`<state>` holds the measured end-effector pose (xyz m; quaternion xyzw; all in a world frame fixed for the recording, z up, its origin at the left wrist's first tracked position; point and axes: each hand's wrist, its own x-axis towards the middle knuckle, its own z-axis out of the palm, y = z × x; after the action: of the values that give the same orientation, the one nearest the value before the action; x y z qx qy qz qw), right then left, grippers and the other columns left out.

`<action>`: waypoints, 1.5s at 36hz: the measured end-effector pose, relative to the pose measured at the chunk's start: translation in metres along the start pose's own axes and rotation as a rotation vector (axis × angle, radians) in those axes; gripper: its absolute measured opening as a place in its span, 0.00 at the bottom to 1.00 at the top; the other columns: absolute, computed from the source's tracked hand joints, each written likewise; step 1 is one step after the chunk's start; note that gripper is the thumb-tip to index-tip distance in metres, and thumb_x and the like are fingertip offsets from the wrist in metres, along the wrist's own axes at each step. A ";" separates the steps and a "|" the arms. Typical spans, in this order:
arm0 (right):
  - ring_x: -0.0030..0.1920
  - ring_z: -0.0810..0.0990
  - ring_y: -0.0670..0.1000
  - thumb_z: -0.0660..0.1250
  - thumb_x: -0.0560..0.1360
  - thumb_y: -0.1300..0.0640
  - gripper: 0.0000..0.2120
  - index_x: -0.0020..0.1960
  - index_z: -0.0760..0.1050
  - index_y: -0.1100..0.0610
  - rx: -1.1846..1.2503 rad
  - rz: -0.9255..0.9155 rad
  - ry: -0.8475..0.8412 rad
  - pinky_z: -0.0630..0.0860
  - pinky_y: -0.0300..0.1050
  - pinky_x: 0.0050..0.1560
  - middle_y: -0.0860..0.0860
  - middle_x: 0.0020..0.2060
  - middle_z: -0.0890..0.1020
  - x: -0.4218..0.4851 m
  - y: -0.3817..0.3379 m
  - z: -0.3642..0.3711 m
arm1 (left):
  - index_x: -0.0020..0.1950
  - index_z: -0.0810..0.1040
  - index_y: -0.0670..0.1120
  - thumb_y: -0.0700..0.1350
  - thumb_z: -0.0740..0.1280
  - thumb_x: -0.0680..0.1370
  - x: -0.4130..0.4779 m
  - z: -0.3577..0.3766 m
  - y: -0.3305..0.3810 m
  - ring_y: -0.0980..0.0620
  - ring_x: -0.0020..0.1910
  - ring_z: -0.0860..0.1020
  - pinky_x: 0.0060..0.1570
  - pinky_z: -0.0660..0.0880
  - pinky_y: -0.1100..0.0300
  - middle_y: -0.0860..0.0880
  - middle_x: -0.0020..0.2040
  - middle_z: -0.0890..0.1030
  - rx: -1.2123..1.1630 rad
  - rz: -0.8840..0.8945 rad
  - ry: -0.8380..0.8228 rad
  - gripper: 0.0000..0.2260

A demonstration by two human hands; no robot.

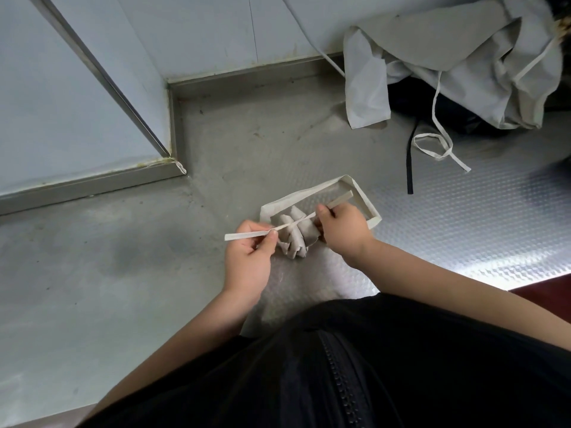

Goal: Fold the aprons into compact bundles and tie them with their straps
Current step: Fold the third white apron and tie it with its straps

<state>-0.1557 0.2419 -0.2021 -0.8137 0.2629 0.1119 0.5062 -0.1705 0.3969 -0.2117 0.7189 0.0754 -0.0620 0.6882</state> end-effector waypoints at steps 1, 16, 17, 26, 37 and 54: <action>0.43 0.78 0.60 0.56 0.81 0.52 0.17 0.44 0.74 0.64 0.019 0.024 -0.003 0.78 0.56 0.49 0.57 0.39 0.79 0.001 0.001 0.002 | 0.39 0.72 0.45 0.32 0.63 0.77 0.000 0.001 0.003 0.62 0.29 0.74 0.35 0.70 0.70 0.49 0.36 0.77 -0.027 -0.006 -0.015 0.10; 0.47 0.80 0.60 0.55 0.82 0.54 0.12 0.46 0.72 0.59 0.061 0.049 -0.005 0.79 0.58 0.50 0.57 0.43 0.79 0.007 -0.012 -0.010 | 0.44 0.70 0.50 0.33 0.57 0.80 0.020 0.011 0.020 0.63 0.39 0.76 0.47 0.74 0.64 0.56 0.41 0.78 0.152 0.055 -0.265 0.12; 0.48 0.81 0.61 0.55 0.81 0.55 0.12 0.44 0.72 0.58 0.131 0.082 -0.023 0.79 0.59 0.50 0.58 0.43 0.80 0.006 -0.012 -0.010 | 0.44 0.70 0.50 0.33 0.57 0.80 0.019 0.010 0.019 0.63 0.39 0.77 0.48 0.75 0.64 0.56 0.41 0.79 0.160 0.050 -0.270 0.12; 0.35 0.77 0.45 0.66 0.77 0.54 0.11 0.44 0.79 0.62 -0.077 -0.382 -0.070 0.73 0.38 0.42 0.52 0.36 0.81 -0.013 -0.017 -0.012 | 0.42 0.66 0.51 0.43 0.60 0.80 0.027 0.002 0.019 0.58 0.32 0.71 0.33 0.66 0.65 0.52 0.36 0.76 0.531 0.158 -0.252 0.08; 0.45 0.81 0.57 0.64 0.77 0.54 0.12 0.46 0.80 0.63 -0.348 -0.796 -0.008 0.74 0.45 0.47 0.57 0.45 0.82 -0.006 -0.012 -0.016 | 0.43 0.81 0.42 0.43 0.67 0.77 0.025 0.006 0.032 0.55 0.34 0.74 0.36 0.69 0.63 0.50 0.33 0.78 0.615 0.235 -0.351 0.06; 0.46 0.76 0.56 0.55 0.80 0.59 0.12 0.47 0.76 0.61 -0.750 -0.669 -0.300 0.69 0.45 0.47 0.55 0.43 0.78 -0.027 -0.016 -0.023 | 0.42 0.70 0.57 0.38 0.67 0.75 0.017 0.006 0.020 0.59 0.36 0.75 0.45 0.72 0.65 0.55 0.38 0.77 0.488 0.148 -0.308 0.13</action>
<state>-0.1710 0.2360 -0.1673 -0.9535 -0.1449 0.1461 0.2203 -0.1503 0.3904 -0.1952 0.8487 -0.0996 -0.1365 0.5011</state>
